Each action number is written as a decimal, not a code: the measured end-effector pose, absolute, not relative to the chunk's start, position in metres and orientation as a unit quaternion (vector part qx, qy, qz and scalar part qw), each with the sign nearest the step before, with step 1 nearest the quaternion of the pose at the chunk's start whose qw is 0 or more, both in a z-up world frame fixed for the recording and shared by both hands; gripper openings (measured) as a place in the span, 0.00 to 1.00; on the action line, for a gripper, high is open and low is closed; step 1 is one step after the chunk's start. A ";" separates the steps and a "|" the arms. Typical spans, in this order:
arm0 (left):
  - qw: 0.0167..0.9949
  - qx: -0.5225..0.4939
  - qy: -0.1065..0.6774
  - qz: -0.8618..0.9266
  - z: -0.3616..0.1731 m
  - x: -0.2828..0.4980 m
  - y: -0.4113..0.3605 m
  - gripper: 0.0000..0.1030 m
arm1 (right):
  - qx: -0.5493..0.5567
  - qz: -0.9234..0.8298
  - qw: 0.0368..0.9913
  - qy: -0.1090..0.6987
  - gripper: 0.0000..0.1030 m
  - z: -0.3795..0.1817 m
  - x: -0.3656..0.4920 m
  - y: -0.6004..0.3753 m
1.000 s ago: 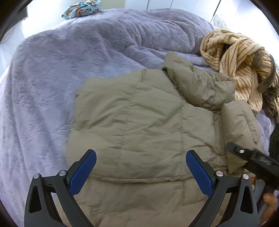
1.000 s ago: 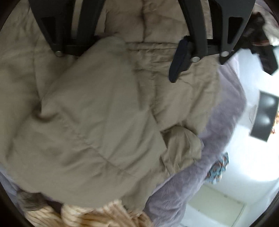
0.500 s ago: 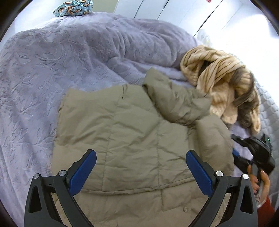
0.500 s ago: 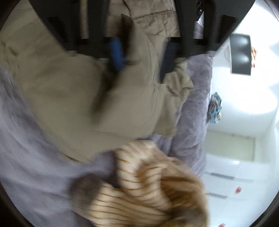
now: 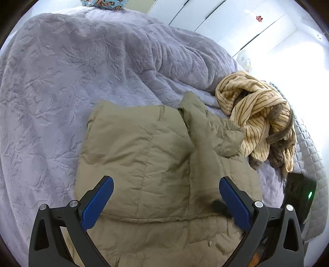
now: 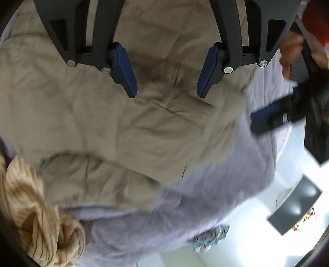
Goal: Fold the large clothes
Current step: 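Smooth the folded jacket side with the left tool while the right tool holds the edge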
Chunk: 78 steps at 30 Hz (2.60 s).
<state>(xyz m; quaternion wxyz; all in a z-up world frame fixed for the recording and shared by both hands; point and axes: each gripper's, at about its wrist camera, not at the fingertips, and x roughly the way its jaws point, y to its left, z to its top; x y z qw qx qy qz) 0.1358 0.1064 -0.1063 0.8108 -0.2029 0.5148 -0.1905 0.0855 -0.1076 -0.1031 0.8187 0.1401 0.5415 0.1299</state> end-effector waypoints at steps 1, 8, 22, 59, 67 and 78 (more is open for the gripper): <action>0.809 -0.200 0.517 -0.195 -0.107 0.135 0.104 1.00 | 0.147 0.128 0.815 0.546 0.62 -0.105 0.078 -0.111; 0.781 -0.190 0.546 -0.235 -0.125 0.140 0.066 1.00 | 0.274 0.035 0.780 0.562 0.63 -0.128 0.013 -0.218; 0.752 -0.175 0.593 -0.228 -0.157 0.151 0.018 0.17 | 0.430 -0.152 0.745 0.487 0.14 -0.164 -0.038 -0.387; 0.796 0.016 0.571 -0.199 -0.163 0.167 -0.033 0.17 | 0.468 -0.102 0.737 0.477 0.27 -0.196 0.040 -0.453; 0.794 0.018 0.574 -0.199 -0.173 0.166 -0.040 0.17 | 0.384 -0.136 0.771 0.490 0.29 -0.200 0.051 -0.431; 0.800 -0.001 0.561 -0.214 -0.127 0.133 -0.017 0.17 | 0.244 -0.159 0.824 0.486 0.31 -0.132 0.008 -0.365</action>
